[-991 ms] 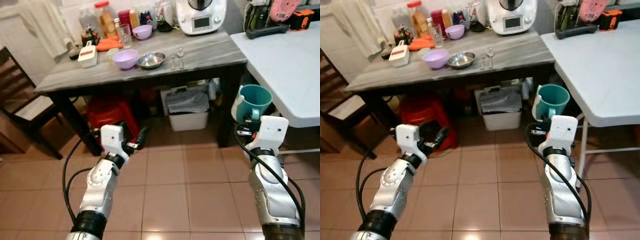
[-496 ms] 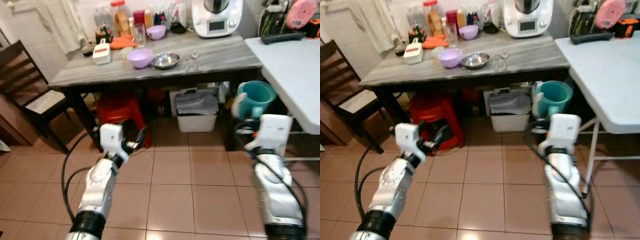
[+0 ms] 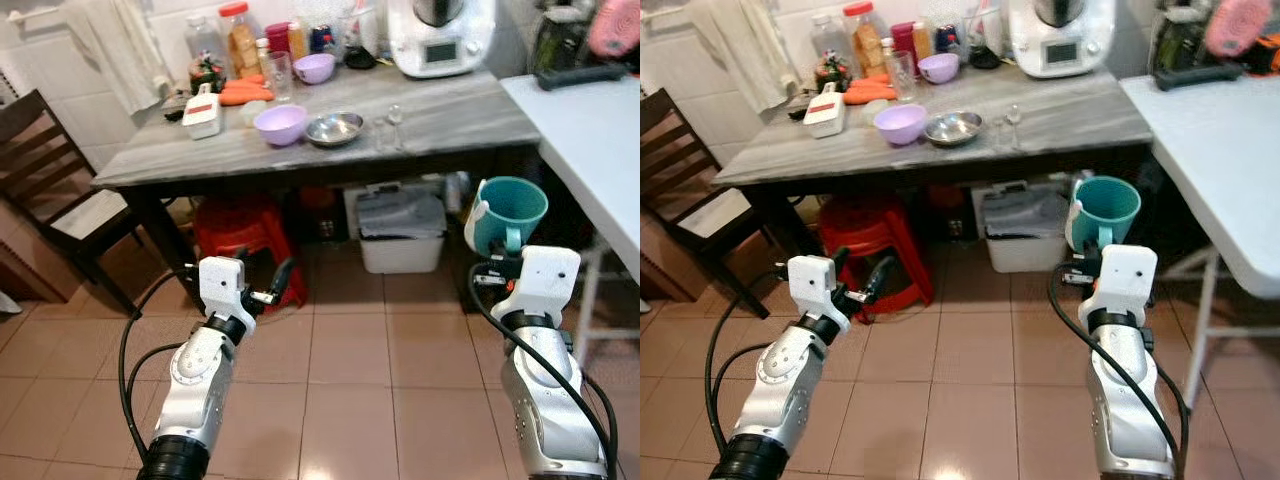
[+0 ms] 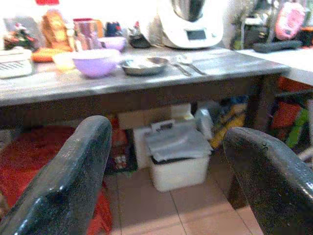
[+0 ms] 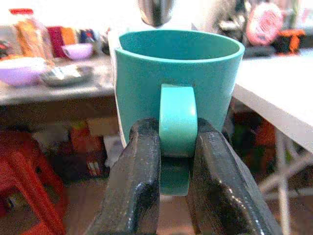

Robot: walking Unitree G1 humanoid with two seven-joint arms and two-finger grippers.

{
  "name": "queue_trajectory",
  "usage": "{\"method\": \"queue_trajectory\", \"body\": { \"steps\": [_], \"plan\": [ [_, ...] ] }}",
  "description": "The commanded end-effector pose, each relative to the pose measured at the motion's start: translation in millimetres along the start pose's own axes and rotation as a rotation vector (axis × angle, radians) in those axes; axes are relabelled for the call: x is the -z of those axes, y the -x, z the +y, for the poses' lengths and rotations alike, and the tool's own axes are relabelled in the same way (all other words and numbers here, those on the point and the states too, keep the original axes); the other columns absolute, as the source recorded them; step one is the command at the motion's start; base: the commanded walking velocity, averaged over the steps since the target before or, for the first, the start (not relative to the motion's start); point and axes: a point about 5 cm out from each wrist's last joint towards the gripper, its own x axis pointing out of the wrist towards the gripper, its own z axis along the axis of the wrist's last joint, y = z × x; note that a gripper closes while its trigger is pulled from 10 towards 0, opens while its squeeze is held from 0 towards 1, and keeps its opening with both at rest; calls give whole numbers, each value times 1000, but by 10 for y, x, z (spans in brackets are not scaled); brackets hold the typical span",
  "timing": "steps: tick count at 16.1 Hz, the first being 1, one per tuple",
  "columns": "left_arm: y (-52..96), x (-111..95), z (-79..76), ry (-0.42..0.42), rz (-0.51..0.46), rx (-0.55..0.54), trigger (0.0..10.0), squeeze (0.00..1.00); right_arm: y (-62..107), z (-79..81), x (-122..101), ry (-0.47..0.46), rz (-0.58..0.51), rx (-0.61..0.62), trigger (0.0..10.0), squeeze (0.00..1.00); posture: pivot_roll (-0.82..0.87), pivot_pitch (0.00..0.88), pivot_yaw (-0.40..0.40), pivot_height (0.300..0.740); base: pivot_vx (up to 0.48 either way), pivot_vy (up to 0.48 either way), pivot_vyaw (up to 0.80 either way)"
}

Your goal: Setting the table

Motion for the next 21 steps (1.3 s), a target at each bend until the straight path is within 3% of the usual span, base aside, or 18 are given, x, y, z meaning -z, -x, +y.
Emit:
{"method": "queue_trajectory", "body": {
  "steps": [1, 7, 21],
  "plan": [
    [44, -28, 98, -19, 4, -30, 10000, 0, 11, 131, -68, -14, -26, -47, 10000, 0, -108, 0, 148, 740, 405, 0, 0],
    [211, 34, 11, -12, 34, 2, 10000, 0, 55, 184, -51, -8, -15, -67, 10000, 0, -109, 0, 142, 740, 410, 0, 0],
    [175, -31, -14, -1, 31, 2, 10000, 0, 12, 194, -83, -1, -31, -68, 10000, 0, -113, 0, 140, 740, 421, 0, 71]
  ]
}}
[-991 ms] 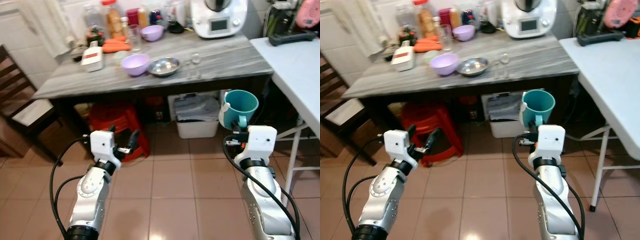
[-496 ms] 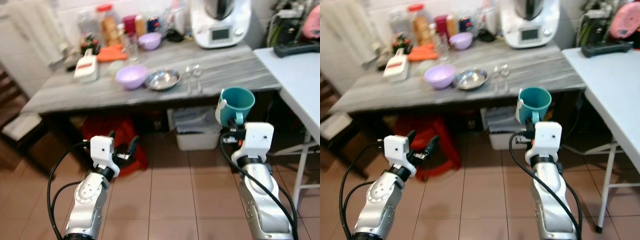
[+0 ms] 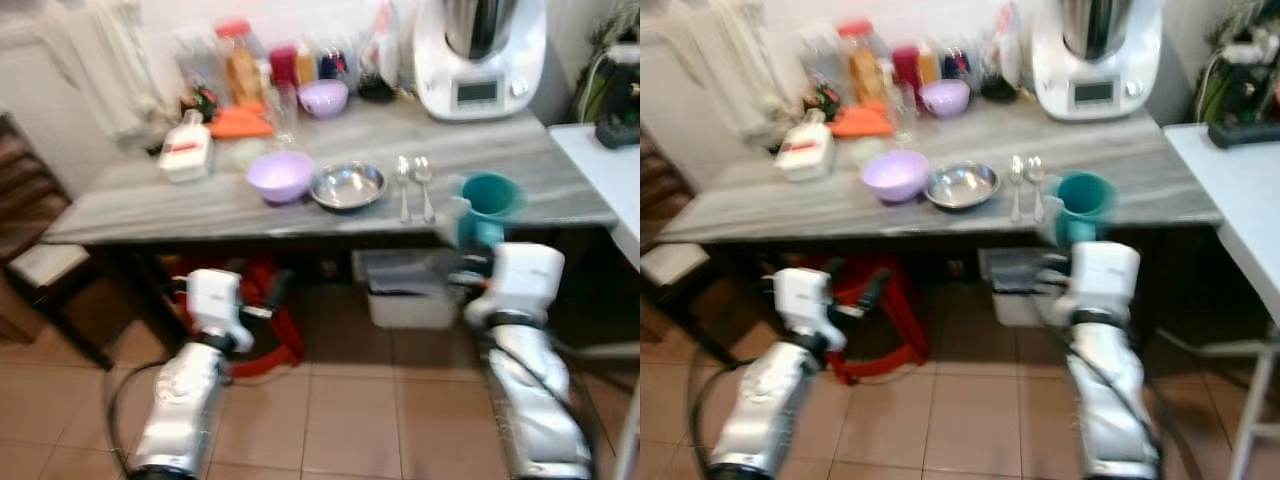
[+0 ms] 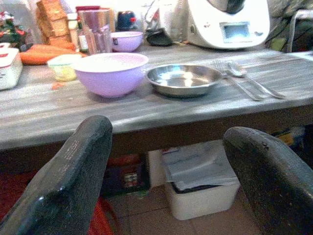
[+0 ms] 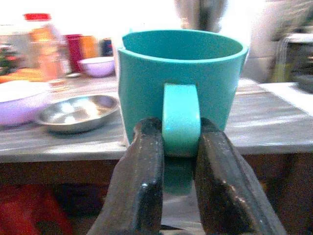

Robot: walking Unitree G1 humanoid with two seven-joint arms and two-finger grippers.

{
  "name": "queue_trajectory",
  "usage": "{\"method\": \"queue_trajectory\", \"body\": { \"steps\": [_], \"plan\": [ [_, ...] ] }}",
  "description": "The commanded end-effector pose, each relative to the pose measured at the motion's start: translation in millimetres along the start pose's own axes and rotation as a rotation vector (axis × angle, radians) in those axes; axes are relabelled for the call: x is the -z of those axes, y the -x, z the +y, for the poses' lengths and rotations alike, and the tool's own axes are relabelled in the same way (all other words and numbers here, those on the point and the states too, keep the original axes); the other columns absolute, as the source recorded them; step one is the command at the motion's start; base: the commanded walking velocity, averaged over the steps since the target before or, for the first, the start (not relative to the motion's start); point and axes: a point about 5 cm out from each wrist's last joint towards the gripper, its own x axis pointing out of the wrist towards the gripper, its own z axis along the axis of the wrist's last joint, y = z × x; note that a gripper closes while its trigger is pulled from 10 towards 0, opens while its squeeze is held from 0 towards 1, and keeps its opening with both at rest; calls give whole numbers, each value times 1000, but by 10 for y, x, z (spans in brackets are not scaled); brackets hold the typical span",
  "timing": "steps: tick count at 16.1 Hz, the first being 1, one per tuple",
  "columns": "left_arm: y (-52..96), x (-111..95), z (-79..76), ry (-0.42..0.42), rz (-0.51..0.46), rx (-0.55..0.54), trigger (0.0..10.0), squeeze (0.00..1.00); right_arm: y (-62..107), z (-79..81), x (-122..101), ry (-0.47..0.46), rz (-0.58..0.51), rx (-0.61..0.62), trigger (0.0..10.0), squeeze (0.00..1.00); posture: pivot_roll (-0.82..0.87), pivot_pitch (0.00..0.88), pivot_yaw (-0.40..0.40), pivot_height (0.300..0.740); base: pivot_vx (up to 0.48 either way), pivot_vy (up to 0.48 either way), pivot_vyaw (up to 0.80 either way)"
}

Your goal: Setting the table

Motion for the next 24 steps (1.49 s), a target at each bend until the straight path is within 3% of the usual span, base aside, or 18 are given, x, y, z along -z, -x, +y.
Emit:
{"method": "queue_trajectory", "body": {
  "steps": [1, 7, 18, 20, 22, 24],
  "plan": [
    [-36, -50, -28, -3, -12, 10, 10000, 0, -23, -61, -64, 8, -29, 24, 10000, 0, -113, 0, 140, 740, 424, 0, 0],
    [-81, -126, -64, 9, -30, 16, 10000, 0, -79, -43, -154, 22, -74, 22, 10000, 0, -108, 0, 136, 740, 412, 0, 569],
    [-34, -77, -101, 25, 6, 23, 10000, 0, -70, -61, -157, 18, -77, 42, 10000, 0, -111, 0, 133, 740, 387, 0, 0],
    [41, -68, -66, 40, 2, 23, 10000, 0, -99, -96, -177, 30, -80, 38, 10000, 0, -113, 0, 127, 740, 0, 0, 0],
    [160, -1, -31, 40, 24, 58, 10000, 0, -128, -152, -244, 101, -121, 22, 10000, 0, -113, 0, 128, 740, 0, 0, 0],
    [247, 61, -35, 61, 49, 102, 10000, 0, -175, -257, -241, 58, -97, 55, 10000, 0, -118, 0, 121, 740, 0, 0, 0]
  ]
}}
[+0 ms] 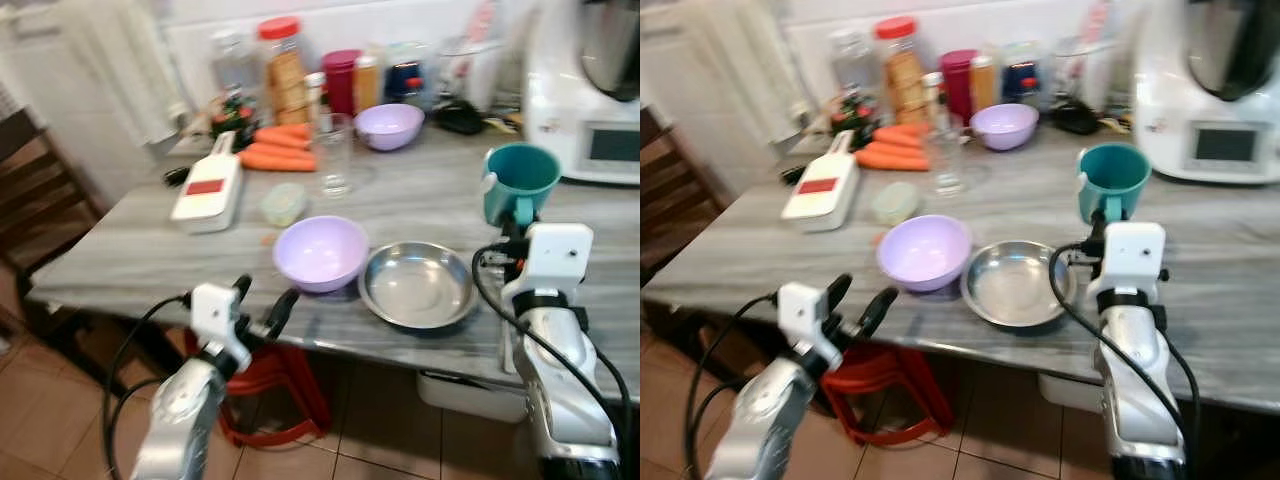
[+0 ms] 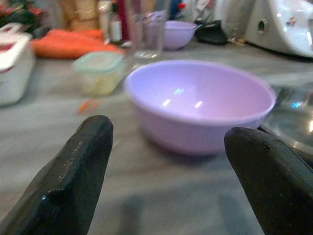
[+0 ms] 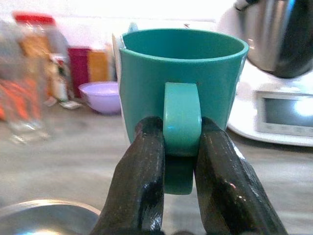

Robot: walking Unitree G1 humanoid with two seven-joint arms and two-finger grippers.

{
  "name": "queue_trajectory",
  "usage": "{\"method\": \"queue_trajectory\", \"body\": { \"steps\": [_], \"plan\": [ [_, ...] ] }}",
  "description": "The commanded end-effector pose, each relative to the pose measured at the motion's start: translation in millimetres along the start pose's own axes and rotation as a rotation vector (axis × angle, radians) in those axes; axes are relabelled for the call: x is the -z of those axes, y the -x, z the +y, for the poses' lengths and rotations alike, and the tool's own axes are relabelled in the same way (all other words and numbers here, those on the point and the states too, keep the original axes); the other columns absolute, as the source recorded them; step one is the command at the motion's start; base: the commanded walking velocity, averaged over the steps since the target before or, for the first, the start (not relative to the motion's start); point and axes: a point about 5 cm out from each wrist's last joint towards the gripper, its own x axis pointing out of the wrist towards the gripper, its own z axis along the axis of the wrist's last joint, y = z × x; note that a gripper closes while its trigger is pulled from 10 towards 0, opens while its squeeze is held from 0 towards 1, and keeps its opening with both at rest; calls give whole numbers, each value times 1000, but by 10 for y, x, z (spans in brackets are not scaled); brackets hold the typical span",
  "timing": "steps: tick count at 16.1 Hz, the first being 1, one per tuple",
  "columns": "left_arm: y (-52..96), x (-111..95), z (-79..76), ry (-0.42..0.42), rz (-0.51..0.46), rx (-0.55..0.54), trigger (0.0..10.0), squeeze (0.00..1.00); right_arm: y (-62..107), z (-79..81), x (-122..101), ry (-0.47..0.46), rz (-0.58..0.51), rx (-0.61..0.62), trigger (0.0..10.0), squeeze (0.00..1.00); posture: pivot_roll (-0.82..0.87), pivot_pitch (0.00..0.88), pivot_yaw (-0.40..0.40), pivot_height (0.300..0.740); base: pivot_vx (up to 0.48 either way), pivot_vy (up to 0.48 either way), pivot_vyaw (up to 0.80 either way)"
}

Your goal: Setting the table

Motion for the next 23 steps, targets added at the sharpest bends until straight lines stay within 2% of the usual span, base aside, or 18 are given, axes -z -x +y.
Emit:
{"method": "queue_trajectory", "body": {
  "steps": [1, 5, 6, 12, 16, 19, 20, 22, 23],
  "plan": [
    [50, -6, 16, 8, 9, 40, 10000, 0, -77, 11, -54, -18, -12, -34, 10000, 0, -121, 0, 119, 740, 0, 0, 0],
    [128, 48, -83, 63, 49, 226, 10000, 0, -256, -73, 11, -4, 39, -76, 10000, 0, -122, 0, 111, 740, 0, 0, 0],
    [122, 45, -100, 56, 52, 250, 10000, 0, -291, -64, 36, -3, 56, -89, 10000, 0, -121, 0, 110, 740, 0, 0, 0],
    [91, 33, -156, 84, 43, 323, 10000, 0, -519, -37, 247, -22, 178, -153, 10000, 0, -109, 0, 102, 740, 0, 0, 0],
    [118, 70, -166, 73, 55, 345, 10000, 0, -536, 32, 358, -12, 222, -205, 10000, 0, -96, 0, 97, 740, 0, 0, 0],
    [136, 91, -156, 78, 57, 341, 10000, 0, -529, 5, 457, 15, 247, -237, 10000, 0, -91, 0, 98, 740, 0, 0, 0],
    [137, 96, -149, 79, 59, 342, 10000, 0, -533, -15, 469, 24, 247, -239, 10000, 114, -91, 0, 101, 740, 0, 0, 0],
    [137, 110, -134, 78, 63, 344, 10000, 0, -532, -72, 489, 45, 246, -233, 10000, 588, -92, 0, 104, 740, 0, 0, 0],
    [133, 118, -126, 76, 65, 345, 10000, 0, -532, -103, 500, 48, 245, -225, 10000, 667, -94, 0, 108, 740, 0, 0, 0]
  ]
}}
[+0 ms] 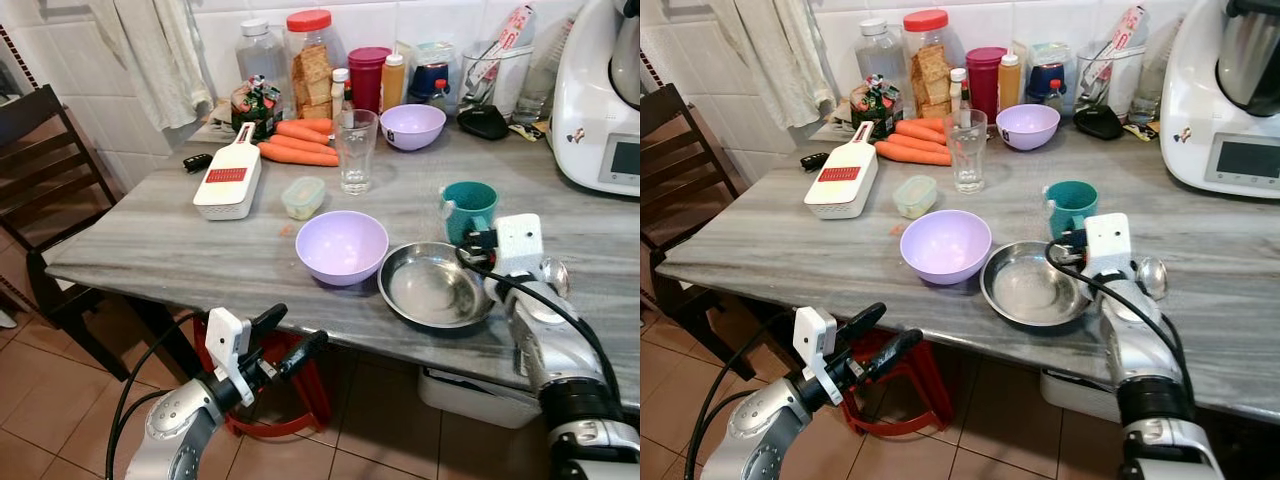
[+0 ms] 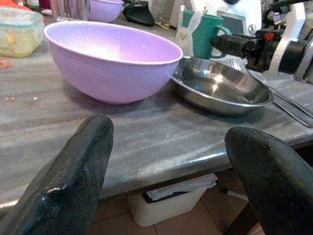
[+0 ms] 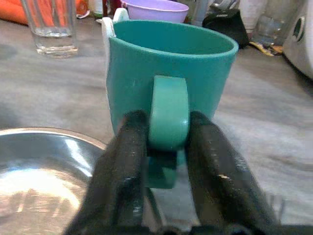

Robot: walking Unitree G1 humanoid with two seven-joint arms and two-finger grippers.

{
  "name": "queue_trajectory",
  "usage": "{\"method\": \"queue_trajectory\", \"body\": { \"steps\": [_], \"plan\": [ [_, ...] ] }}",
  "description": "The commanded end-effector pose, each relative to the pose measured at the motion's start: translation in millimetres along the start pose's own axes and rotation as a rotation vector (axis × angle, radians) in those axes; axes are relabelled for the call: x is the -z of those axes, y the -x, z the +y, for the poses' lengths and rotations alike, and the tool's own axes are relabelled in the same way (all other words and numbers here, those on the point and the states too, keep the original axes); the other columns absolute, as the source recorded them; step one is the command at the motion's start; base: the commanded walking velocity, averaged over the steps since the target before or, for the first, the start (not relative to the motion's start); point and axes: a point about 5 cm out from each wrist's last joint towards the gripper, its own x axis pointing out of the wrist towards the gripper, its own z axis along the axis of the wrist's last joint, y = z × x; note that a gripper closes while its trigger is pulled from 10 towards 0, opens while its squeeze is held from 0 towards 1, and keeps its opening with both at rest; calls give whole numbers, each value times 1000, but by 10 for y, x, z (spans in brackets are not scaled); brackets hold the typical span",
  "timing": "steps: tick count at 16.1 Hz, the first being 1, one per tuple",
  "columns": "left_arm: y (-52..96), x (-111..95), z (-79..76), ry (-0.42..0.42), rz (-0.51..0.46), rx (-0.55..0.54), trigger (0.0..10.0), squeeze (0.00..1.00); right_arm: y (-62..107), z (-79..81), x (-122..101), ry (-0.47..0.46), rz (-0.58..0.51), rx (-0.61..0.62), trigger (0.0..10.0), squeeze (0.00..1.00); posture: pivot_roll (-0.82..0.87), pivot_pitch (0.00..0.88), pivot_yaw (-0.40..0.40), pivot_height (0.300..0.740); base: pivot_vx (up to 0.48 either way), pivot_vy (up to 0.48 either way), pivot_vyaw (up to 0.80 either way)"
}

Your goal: Setting the table

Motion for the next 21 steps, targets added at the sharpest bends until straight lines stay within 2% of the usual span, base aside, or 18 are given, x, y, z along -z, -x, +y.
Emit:
{"method": "queue_trajectory", "body": {
  "steps": [1, 2, 8, 12, 16, 19, 21],
  "plan": [
    [27, -16, 49, -23, 8, -5, 10000, 0, -43, 10, -79, 6, -27, -9, 10000, 667, -94, 0, 108, 740, 0, 0, 0],
    [20, -12, 56, -25, 10, -4, 10000, 0, -37, -12, -61, 14, -28, -4, 10000, 1000, -97, 0, 114, 740, 0, 0, 0],
    [2, -9, 60, -38, 14, 9, 10000, 0, -6, -98, -30, 35, -42, 28, 10000, 1000, -95, 0, 125, 740, 0, 0, 0],
    [30, -17, 67, -38, 3, 19, 10000, 0, 12, -148, -99, 71, -83, 67, 10000, 1000, -90, 0, 124, 740, 0, 0, 0],
    [81, -36, 87, -46, -10, 5, 10000, 0, 51, -48, -187, 66, -136, 58, 10000, 1000, -92, 0, 124, 740, 0, 0, 0],
    [67, -119, 171, -76, -50, -75, 10000, 0, 130, 30, -197, 48, -169, 56, 10000, 1000, -93, 0, 122, 740, 0, 0, 0],
    [-6, -233, 286, -100, -98, -196, 10000, 0, 234, 70, -233, 38, -219, 83, 10000, 1000, -95, 0, 120, 740, 0, 0, 0]
  ]
}}
